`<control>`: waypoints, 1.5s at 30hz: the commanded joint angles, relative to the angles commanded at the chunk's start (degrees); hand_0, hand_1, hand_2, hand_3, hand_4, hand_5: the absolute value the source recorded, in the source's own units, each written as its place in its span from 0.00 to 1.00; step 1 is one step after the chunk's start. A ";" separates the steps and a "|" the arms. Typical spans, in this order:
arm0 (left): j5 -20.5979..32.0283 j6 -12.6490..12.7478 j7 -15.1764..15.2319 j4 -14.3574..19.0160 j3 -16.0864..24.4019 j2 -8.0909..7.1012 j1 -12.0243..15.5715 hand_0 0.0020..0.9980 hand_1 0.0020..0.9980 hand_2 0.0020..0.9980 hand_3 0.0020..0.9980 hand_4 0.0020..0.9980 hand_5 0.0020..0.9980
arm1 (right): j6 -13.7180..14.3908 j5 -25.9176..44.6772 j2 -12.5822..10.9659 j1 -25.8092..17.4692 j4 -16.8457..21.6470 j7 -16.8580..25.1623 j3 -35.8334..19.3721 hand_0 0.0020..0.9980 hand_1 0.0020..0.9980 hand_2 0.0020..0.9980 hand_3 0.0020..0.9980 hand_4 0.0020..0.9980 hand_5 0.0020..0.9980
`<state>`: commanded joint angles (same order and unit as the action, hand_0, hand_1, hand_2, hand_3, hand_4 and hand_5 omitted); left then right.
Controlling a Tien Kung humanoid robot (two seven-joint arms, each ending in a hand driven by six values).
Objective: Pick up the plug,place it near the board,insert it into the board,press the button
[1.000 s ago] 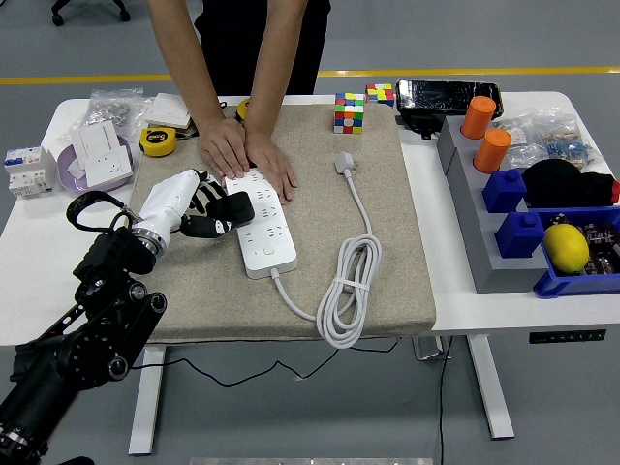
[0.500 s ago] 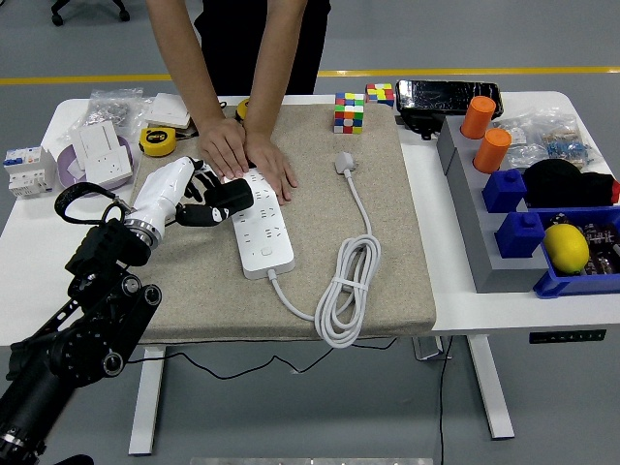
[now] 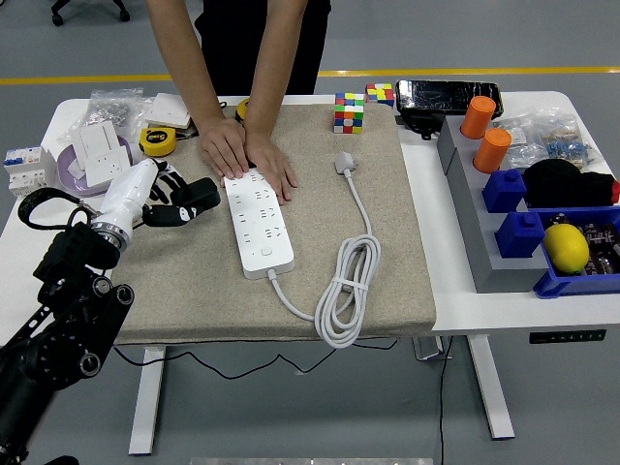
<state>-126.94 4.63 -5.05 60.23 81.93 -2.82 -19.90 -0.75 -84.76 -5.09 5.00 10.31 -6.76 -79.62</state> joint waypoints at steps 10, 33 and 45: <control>2.37 -0.31 1.11 0.25 -0.56 -0.26 1.49 0.46 0.45 0.42 0.49 0.74 0.10 | 0.02 0.12 0.05 0.15 0.00 0.16 0.15 0.82 0.75 0.74 0.76 1.00 0.80; 7.46 -5.53 1.99 3.80 0.97 -0.33 1.88 0.95 1.00 0.94 0.93 1.00 0.94 | 0.04 0.05 0.01 0.13 0.00 0.05 -0.20 0.82 0.75 0.74 0.76 1.00 0.80; 33.15 0.95 8.57 15.77 2.73 1.95 8.71 0.84 0.92 0.88 0.88 1.00 1.00 | -0.17 -0.72 0.21 0.12 0.00 0.03 0.26 0.82 0.75 0.74 0.76 1.00 0.80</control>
<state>-93.79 5.59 3.52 76.00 84.65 -0.86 -11.19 -0.92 -85.48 -4.88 5.12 10.31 -6.74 -79.35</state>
